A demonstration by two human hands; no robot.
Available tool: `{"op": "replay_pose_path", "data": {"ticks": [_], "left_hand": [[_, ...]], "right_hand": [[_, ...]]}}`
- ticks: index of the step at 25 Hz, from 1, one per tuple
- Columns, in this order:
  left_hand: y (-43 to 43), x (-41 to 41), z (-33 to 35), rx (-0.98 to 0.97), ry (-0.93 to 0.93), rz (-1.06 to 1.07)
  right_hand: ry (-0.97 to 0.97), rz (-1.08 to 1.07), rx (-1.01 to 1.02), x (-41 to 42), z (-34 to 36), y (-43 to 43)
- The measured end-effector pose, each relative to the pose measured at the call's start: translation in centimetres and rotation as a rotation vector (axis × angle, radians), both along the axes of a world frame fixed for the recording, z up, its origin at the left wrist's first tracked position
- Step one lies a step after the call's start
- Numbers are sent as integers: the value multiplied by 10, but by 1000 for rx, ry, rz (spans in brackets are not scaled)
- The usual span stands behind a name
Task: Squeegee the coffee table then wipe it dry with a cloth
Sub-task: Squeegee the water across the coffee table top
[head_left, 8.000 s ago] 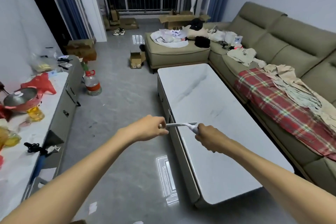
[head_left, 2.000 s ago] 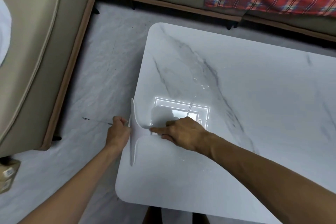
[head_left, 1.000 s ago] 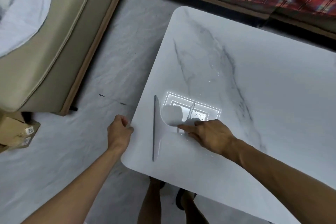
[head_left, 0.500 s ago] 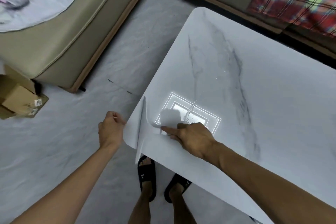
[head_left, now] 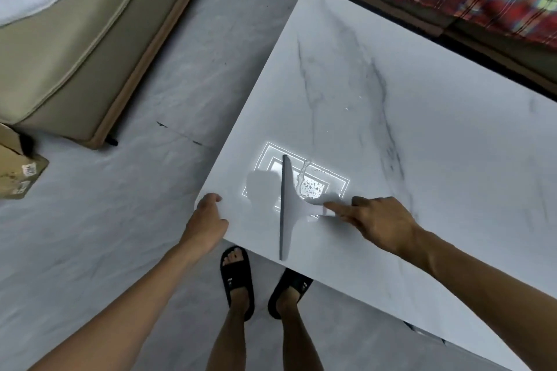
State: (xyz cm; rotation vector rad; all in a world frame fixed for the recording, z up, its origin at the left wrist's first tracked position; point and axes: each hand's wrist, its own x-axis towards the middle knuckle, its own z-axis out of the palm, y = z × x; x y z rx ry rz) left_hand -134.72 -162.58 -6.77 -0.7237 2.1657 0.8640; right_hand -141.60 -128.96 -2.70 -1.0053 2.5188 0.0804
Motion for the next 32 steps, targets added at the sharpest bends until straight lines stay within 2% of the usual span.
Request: {"op": "replay_pose_path", "data": {"ticks": [3,5,8,11,13,16,19,21,26,29,32], "left_hand": [[11,-4,-3,-6,-26,-59],[9,-3,-5,-83,74,-8],[0,-3,-4,-119,262,171],[-9,-3,-2,-93,290,229],[-12,-1,-2,-95,291,212],[-7,2,-4,-101,255,220],[9,0,-4,-189,201,-45],[24,-3,-5,-128,111,-157],[57,-12,-10,-18,-28,-253],[64,-15,-11,-1,-103,-270],[62,-17,-4,-44,-65,-130]], "right_hand": [[1,-93,50,3,26,31],[-5,-113,11,7,33,24],[-85,-44,-103,17,18,-24],[-243,32,-126,28,-4,-88],[-243,75,-87,27,-10,-104],[-156,93,-49,21,-14,-70],[-87,45,-52,15,-7,-5],[-12,37,-32,16,1,33],[10,-82,97,20,29,113],[39,-152,92,27,46,123],[12,-96,3,28,39,82]]}}
